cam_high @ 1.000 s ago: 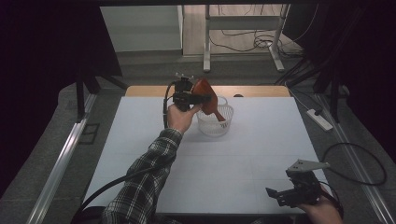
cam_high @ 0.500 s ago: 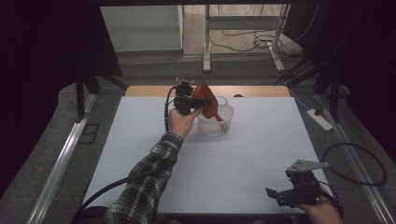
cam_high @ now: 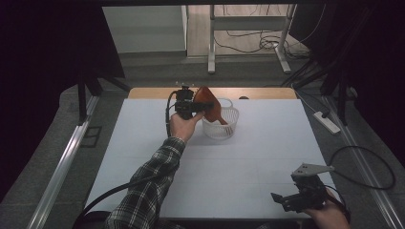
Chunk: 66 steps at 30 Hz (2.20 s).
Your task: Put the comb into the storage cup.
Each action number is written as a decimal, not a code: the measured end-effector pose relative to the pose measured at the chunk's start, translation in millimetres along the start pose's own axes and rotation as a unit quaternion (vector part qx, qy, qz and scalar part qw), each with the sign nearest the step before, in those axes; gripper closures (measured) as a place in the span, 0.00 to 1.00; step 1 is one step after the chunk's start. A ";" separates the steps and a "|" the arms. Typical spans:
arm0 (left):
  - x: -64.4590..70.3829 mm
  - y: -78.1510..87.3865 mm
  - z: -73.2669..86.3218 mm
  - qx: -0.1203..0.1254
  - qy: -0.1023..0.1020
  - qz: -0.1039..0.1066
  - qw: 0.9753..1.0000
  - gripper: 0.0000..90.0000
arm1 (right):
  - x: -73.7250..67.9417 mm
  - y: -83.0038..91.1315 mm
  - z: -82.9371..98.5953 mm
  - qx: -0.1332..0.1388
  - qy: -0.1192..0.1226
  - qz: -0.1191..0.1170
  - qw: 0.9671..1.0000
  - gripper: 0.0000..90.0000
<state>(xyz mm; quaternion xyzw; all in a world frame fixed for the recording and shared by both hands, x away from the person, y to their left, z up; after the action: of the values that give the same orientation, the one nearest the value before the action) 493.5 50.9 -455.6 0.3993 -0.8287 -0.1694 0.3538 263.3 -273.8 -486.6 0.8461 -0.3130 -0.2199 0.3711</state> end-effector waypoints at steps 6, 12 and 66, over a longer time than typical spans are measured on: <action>-6.0 -0.4 1.6 0.000 0.015 0.003 1.000 0.59 | 0.0 -0.2 0.1 -0.001 0.001 0.000 1.000 0.01; -11.1 -1.0 4.0 0.001 0.025 0.004 1.000 0.57 | 0.0 -0.5 0.0 -0.002 0.003 0.000 1.000 0.01; -15.3 10.6 0.6 0.000 -0.059 -0.070 0.996 0.07 | -0.9 -1.5 0.2 -0.008 0.004 0.006 1.000 0.01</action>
<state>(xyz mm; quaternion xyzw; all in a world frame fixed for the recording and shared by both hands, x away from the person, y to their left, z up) 493.9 69.5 -457.0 0.4459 -0.8181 -0.2170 0.2912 263.2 -272.5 -487.7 0.8422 -0.3150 -0.2163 0.3803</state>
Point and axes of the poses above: each handheld gripper's, and its own axes: y roughly backward along the jaws, z roughly out of its underside, x roughly to its right, the point moved 5 cm from there along -y, roughly forward along the jaws, and after that the axes turned 7 degrees about -z, right-handed, at the moved point
